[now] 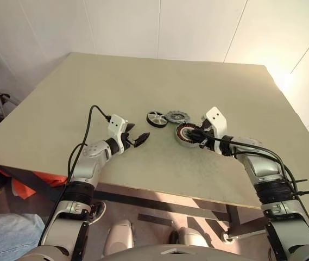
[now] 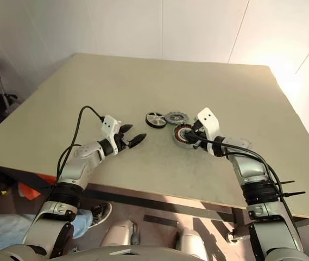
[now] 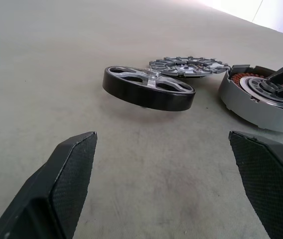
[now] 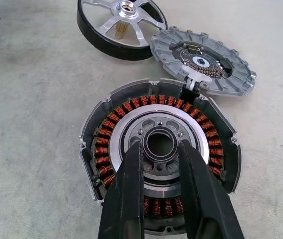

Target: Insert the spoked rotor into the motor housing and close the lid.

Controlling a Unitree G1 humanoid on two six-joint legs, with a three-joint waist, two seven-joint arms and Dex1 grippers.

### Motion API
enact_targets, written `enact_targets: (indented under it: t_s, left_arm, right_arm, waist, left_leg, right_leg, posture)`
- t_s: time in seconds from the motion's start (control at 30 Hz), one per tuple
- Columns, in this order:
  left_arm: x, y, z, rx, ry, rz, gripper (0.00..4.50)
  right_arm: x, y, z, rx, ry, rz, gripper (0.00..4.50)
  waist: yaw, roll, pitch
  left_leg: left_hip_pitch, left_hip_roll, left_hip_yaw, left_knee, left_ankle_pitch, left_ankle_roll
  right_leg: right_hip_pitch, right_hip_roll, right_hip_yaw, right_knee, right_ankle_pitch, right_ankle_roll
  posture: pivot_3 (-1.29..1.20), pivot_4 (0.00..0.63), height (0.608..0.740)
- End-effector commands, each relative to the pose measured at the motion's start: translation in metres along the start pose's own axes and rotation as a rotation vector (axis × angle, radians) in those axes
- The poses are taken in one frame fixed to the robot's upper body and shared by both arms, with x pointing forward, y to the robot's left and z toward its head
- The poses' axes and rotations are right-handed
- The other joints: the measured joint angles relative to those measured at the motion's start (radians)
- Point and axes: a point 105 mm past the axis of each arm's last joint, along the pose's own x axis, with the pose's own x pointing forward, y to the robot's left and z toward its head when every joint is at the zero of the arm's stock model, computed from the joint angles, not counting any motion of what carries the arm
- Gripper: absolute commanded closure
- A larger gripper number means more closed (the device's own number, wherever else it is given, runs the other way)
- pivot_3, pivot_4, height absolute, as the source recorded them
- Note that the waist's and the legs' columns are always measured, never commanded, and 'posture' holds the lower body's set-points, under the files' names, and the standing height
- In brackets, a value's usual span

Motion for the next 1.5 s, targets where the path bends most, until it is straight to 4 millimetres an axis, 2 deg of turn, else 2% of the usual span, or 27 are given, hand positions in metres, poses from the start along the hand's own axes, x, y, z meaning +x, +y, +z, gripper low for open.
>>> enact_targets:
  t_s: [0.03, 0.13, 0.4, 0.53, 0.67, 0.87, 0.9, 1.0, 1.1, 1.3, 1.5]
  left_arm:
    - [0.002, 0.001, 0.013, 0.033, -0.037, -0.001, 0.00]
    - [0.002, 0.002, 0.013, 0.034, -0.037, 0.000, 0.00]
    - [0.002, 0.002, 0.011, 0.033, -0.033, 0.005, 0.00]
    - [0.002, 0.002, 0.011, 0.034, -0.034, 0.007, 0.00]
    - [0.002, 0.003, 0.010, 0.038, -0.033, 0.011, 0.00]
    - [0.001, 0.004, 0.010, 0.041, -0.032, 0.018, 0.00]
    - [0.001, 0.004, 0.010, 0.042, -0.032, 0.019, 0.00]
    - [0.002, 0.005, 0.010, 0.042, -0.031, 0.026, 0.00]
    - [0.002, 0.006, 0.009, 0.040, -0.029, 0.031, 0.00]
    - [0.006, 0.009, 0.008, 0.017, -0.021, 0.061, 0.00]
    - [0.010, 0.008, 0.006, -0.002, -0.021, 0.078, 0.00]
  right_arm:
    - [-0.005, -0.003, 0.006, -0.038, -0.015, -0.024, 2.44]
    - [-0.005, -0.005, 0.014, -0.047, -0.043, -0.034, 1.38]
    - [0.000, -0.008, 0.030, -0.032, -0.090, -0.045, 1.38]
    - [0.005, -0.016, 0.033, -0.007, -0.100, -0.091, 2.61]
    - [0.011, -0.020, 0.034, -0.011, -0.091, -0.115, 4.03]
    - [0.015, -0.015, 0.030, -0.002, -0.075, -0.100, 4.03]
    - [0.016, -0.013, 0.026, 0.006, -0.064, -0.095, 4.03]
    - [0.025, 0.005, -0.004, 0.028, 0.024, -0.052, 4.03]
    - [0.028, 0.007, -0.011, 0.043, 0.042, -0.066, 4.03]
    - [0.017, -0.015, 0.013, 0.024, -0.031, -0.130, 4.03]
    - [0.000, -0.020, 0.049, -0.019, -0.131, -0.130, 4.03]
  waist:
    - [-0.001, 0.000, 0.000]
    - [-0.002, 0.000, 0.000]
    - [-0.003, 0.000, 0.000]
    - [-0.003, 0.000, 0.000]
    - [-0.004, 0.000, 0.000]
    - [-0.005, 0.000, 0.000]
    - [-0.005, 0.000, 0.000]
    - [-0.004, 0.000, 0.000]
    - [-0.007, -0.001, 0.000]
    - [-0.006, -0.001, 0.000]
    - [-0.004, 0.000, 0.000]
  left_leg:
    - [0.000, 0.000, 0.000, 0.000, 0.000, 0.000]
    - [0.000, 0.000, 0.000, 0.000, 0.000, 0.000]
    - [0.000, 0.000, 0.000, 0.000, 0.000, 0.000]
    - [0.000, 0.000, 0.000, 0.000, 0.000, 0.000]
    - [0.000, 0.000, 0.000, -0.001, 0.000, 0.000]
    - [-0.001, 0.000, 0.000, -0.001, 0.000, 0.000]
    - [-0.001, 0.000, 0.000, -0.001, 0.000, 0.000]
    - [0.000, 0.000, 0.000, -0.001, 0.000, 0.000]
    - [0.002, 0.000, 0.000, -0.001, 0.000, 0.000]
    - [0.004, 0.000, 0.000, -0.001, 0.001, -0.002]
    - [0.000, 0.000, 0.000, -0.001, 0.000, -0.001]
  right_leg:
    - [0.000, 0.000, 0.000, 0.000, 0.000, 0.000]
    - [0.000, 0.000, 0.000, 0.000, 0.000, 0.000]
    - [-0.001, 0.000, 0.000, 0.000, 0.000, 0.000]
    - [-0.001, 0.000, 0.000, 0.000, 0.000, 0.000]
    - [-0.001, 0.000, 0.000, 0.000, 0.000, 0.000]
    - [-0.001, 0.000, 0.000, 0.000, 0.000, 0.000]
    - [-0.002, 0.000, 0.000, 0.000, 0.000, 0.000]
    - [-0.001, 0.000, 0.000, 0.000, 0.000, 0.000]
    - [0.001, 0.000, 0.000, 0.000, 0.000, 0.000]
    - [0.002, 0.000, 0.000, 0.000, -0.004, 0.007]
    - [-0.001, 0.000, 0.001, 0.000, 0.000, 0.000]
  posture:
    - [0.00, 0.000, 0.740]
    - [0.00, 0.000, 0.740]
    - [0.00, 0.000, 0.740]
    - [0.00, 0.000, 0.740]
    - [0.00, 0.000, 0.740]
    - [0.00, 0.000, 0.740]
    - [0.00, 0.000, 0.740]
    - [0.00, 0.000, 0.740]
    - [0.00, 0.000, 0.740]
    - [0.00, 0.000, 0.740]
    - [0.00, 0.000, 0.740]
